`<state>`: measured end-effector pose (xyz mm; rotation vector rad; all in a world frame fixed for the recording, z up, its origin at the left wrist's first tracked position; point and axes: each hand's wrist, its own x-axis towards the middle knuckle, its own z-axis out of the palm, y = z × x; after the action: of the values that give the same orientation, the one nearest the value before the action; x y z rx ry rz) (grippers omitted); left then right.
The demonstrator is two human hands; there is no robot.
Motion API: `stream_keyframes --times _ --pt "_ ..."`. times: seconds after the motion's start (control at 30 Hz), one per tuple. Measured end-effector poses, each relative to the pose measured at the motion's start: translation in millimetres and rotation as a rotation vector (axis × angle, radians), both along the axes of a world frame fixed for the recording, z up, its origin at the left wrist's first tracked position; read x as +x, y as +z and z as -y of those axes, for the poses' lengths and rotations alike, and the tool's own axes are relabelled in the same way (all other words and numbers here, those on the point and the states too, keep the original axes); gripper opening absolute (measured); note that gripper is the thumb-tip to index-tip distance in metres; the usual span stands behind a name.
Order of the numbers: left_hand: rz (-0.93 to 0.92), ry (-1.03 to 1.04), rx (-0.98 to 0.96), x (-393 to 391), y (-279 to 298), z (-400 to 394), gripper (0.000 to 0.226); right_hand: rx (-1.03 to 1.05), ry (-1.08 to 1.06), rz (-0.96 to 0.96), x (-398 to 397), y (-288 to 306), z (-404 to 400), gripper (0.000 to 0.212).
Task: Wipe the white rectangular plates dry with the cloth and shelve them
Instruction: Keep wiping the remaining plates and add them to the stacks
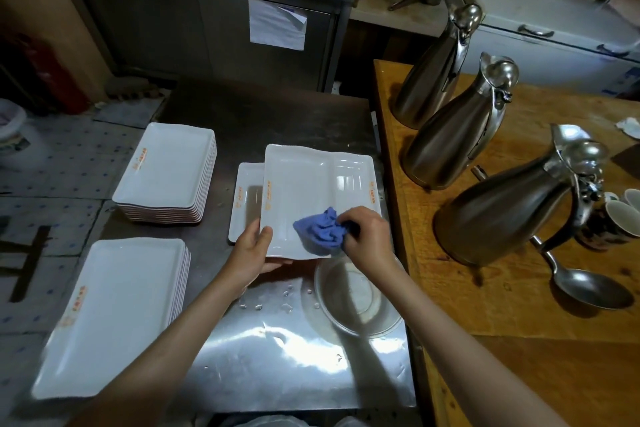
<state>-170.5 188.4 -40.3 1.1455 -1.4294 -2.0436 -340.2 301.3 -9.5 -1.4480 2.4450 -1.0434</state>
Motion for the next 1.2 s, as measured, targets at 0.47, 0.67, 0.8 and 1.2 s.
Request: stream_keyframes --times 0.47,0.67,0.8,1.2 --pt "0.13 0.104 0.165 25.3 -37.8 34.2 0.018 -0.128 -0.319 0.513 1.5 9.1 17.1 0.021" --pt "0.191 0.075 0.169 29.0 -53.9 39.3 0.019 -0.161 -0.321 0.554 2.3 9.4 20.4 0.021" --pt "0.233 0.046 0.155 26.7 -57.3 42.4 0.021 -0.168 -0.314 0.557 0.8 8.6 22.2 0.021" --pt "0.304 0.153 -0.134 17.7 -78.0 47.4 0.057 -0.163 -0.326 0.568 -2.7 6.3 22.0 0.029"
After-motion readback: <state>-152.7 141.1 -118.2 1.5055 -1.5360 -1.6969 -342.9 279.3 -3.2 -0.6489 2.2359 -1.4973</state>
